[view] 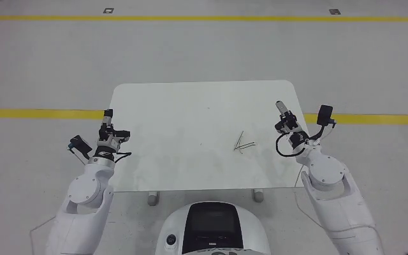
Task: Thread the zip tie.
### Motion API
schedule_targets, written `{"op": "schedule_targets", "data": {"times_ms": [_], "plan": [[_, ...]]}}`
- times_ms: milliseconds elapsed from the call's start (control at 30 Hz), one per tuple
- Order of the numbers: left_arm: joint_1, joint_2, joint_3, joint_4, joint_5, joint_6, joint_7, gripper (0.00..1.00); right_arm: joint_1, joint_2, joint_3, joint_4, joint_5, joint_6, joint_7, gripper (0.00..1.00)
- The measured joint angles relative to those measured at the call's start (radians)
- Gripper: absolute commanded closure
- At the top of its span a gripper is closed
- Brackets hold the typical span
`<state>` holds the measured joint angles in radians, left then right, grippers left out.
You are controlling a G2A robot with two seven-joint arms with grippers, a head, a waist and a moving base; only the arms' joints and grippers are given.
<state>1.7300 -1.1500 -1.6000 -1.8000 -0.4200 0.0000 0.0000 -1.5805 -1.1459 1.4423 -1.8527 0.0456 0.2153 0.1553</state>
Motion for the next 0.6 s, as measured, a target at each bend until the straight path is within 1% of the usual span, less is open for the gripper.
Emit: {"op": "schedule_targets", "data": {"times_ms": [67,133,267,333,367,500,600], "plan": [[0.0,0.0,0.0,0.0,0.0,0.0,0.0,0.0,0.001,0.0,0.0,-0.001,-0.002,0.0,0.0,0.0],[0.0,0.0,0.0,0.0,0.0,0.0,0.0,0.0,0.011,0.003,-0.008,-0.01,-0.047,0.009,0.016,0.0],[0.0,0.0,0.0,0.0,0.0,0.0,0.0,0.0,0.053,0.008,-0.035,-0.037,-0.166,0.074,0.096,0.0],[0.0,0.0,0.0,0.0,0.0,0.0,0.0,0.0,0.086,0.012,-0.059,-0.046,-0.233,0.116,0.156,0.0],[0.0,0.0,0.0,0.0,0.0,0.0,0.0,0.0,0.101,0.013,-0.071,-0.044,-0.262,0.125,0.183,0.0],[0.0,0.0,0.0,0.0,0.0,0.0,0.0,0.0,0.171,0.015,-0.131,-0.014,-0.4,0.125,0.334,0.0],[0.0,0.0,0.0,0.0,0.0,0.0,0.0,0.0,0.175,0.015,-0.133,-0.012,-0.413,0.125,0.346,0.0]]}}
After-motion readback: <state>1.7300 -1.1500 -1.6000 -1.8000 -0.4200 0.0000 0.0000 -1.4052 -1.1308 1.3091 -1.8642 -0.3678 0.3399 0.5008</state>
